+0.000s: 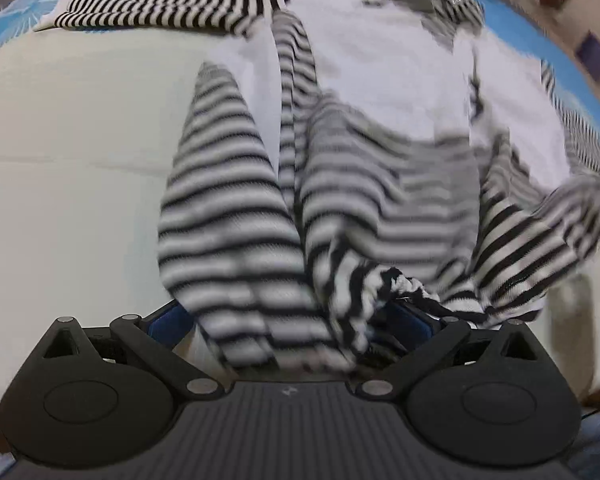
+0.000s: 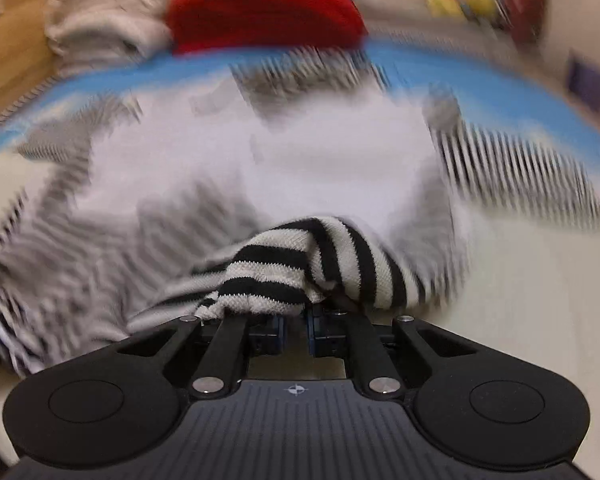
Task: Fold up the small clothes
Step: 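Grasp the striped hem with the left gripper while the right gripper grasps the hem too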
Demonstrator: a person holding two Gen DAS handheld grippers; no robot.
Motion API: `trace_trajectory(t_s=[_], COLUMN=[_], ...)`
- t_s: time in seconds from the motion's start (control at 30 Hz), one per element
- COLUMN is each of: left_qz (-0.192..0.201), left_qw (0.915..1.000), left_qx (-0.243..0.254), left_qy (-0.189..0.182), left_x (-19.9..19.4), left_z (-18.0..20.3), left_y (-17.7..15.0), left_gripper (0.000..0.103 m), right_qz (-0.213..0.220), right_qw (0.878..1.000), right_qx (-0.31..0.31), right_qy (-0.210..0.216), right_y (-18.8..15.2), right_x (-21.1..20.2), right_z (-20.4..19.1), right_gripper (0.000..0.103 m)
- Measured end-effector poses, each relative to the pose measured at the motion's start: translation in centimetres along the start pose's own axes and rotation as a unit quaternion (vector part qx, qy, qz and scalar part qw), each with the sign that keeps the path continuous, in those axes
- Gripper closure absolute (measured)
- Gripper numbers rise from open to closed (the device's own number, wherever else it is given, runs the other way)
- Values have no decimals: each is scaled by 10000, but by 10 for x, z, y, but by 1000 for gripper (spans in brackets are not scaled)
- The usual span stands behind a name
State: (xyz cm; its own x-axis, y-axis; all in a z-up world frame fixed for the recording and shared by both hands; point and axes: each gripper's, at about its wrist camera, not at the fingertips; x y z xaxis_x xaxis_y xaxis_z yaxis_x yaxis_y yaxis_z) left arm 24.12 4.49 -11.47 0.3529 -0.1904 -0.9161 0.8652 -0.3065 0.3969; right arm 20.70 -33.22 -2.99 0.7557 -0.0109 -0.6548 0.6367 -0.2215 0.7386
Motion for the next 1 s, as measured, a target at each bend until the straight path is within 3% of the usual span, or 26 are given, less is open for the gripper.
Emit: trace_trajectory(t_s=[0.1,0.2,0.37,0.4,0.5,0.6,0.63,0.7,0.73,0.77,0.8,0.9,1.0], left_qz=[6,-126,-152,-145,-148,-149,-158,-136,-36,109,217,463,478], left_qw=[9986,9956,9960,9961,9948,9941,9943,9954,9962,9970,9972,9955,9965], left_qx=[-533,-928,-878,-874,-1006,-1064,-1043,-944,-866,-767,-709,-770,-496], left_qy=[-49,-60,-43,-44,-105,-139,-135,-104,-57,-12,-78,-284,-474], left_x=[6,13,15,14,12,12,13,12,9,4,0,-17,-33], left_z=[-14,-23,-23,-23,-24,-27,-26,-24,-22,-20,-20,-24,-19], left_y=[8,10,13,13,12,11,12,12,12,11,9,-5,-22], left_gripper=[0,0,0,0,0,0,0,4,14,47,70,78,78], right_qz=[17,-210,-509,-495,-452,-682,-763,-869,-990,-987,-918,-698,-853], right_qw=[9991,9963,9740,9707,9704,9820,9865,9907,9884,9872,9874,9904,9895], right_qx=[-234,643,2124,2285,2316,1731,1445,846,737,864,980,943,962], right_qy=[362,530,594,561,505,323,47,-612,-884,-909,-833,-728,-653], right_y=[37,51,26,22,18,21,20,15,13,13,12,-2,-35], right_x=[18,28,13,11,20,51,65,85,87,79,64,-10,-71], right_z=[-12,10,70,76,67,33,18,1,-1,3,10,35,61], right_gripper=[93,90,55,53,44,37,39,79,94,94,94,95,95])
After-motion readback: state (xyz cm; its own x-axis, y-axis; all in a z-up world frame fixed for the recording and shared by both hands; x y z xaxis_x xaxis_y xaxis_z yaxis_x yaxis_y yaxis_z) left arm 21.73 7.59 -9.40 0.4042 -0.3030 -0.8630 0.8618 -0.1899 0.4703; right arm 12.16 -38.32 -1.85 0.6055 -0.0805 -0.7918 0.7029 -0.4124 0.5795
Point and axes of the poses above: each gripper's, at about its wrist camera, not at the fingertips, and x roughly the way its jaws point, z to its right, y to its top, and after that the axes turned 14 degrees about x, right-handed
